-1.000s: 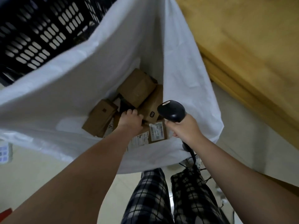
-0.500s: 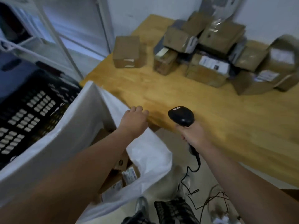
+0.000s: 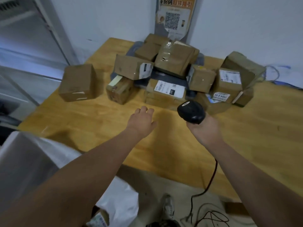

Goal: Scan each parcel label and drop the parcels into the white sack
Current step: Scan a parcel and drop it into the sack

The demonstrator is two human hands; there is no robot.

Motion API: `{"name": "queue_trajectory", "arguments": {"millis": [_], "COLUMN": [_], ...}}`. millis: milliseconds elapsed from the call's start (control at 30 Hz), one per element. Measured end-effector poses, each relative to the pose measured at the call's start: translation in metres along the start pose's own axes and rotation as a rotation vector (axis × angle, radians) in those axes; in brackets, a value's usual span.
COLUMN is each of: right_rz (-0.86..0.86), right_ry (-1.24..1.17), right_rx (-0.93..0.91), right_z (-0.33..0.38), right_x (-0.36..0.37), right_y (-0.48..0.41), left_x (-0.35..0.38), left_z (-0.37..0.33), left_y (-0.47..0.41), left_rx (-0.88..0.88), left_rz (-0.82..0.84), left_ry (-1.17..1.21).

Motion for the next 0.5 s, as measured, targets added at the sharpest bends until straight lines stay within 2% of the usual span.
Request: {"name": "queue_trajectory", "arguments": {"millis": [167, 333, 433, 500], "right_rz": [0.013, 0.155, 0.213, 0.273], "right_ry": [0.006, -0.107, -0.164, -0.197], "right_rx": [-0.031, -0.094, -0.095, -0.087], "right_z": [-0.015, -0.017, -0.026, -0.028], "right_x": [-0.037, -0.038, -0.031, -0.025], "right_y": [-0.059, -0.093, -0.108, -0.115], "left_x": [-0.024, -0.028, -0.014, -0.010], "left_z": [-0.009, 0.013, 0.026, 0.027], "left_y": [-0.084, -0.135, -0.144, -0.135], "left_rx": [-0.192, -0.468, -0.487, -0.479], "left_rz": [-0.078, -0.146, -0.208, -0.278], "left_ry": [0.245, 0.652, 0.970, 1.095]}}
Point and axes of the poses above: each hand's wrist, its own y-axis away from the middle knuckle, its own x-axis out of the palm, z = x × y, the point moved 7 cm from there along -y, towards the middle knuckle, and after that the axes turned 9 degrees about z, right-handed, at the moved point
